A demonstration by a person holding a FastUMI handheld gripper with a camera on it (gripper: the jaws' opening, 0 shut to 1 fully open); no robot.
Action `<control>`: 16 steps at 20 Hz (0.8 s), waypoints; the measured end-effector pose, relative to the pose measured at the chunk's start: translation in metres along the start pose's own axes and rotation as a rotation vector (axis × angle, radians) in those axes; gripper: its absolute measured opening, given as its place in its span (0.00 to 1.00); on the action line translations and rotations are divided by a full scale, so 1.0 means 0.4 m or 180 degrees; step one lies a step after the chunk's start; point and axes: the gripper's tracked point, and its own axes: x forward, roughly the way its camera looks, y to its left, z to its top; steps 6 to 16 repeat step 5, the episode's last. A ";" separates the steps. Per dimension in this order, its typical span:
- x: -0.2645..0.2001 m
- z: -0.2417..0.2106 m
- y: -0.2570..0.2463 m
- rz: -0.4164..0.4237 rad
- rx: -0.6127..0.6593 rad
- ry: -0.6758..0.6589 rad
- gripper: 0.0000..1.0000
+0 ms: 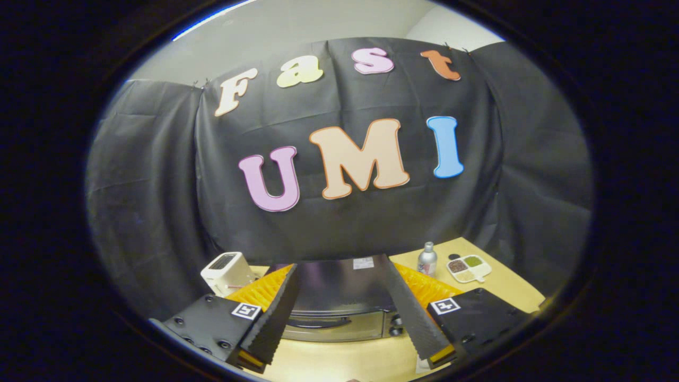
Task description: Open the toaster oven, put the food inside, and close the toaster oven door.
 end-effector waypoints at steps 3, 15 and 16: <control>-0.035 -0.002 -0.032 -0.0091 -0.0046 -0.0049 0.99; -0.082 -0.013 -0.053 -0.0177 -0.0055 -0.0100 0.99; -0.082 -0.013 -0.053 -0.0177 -0.0055 -0.0100 0.99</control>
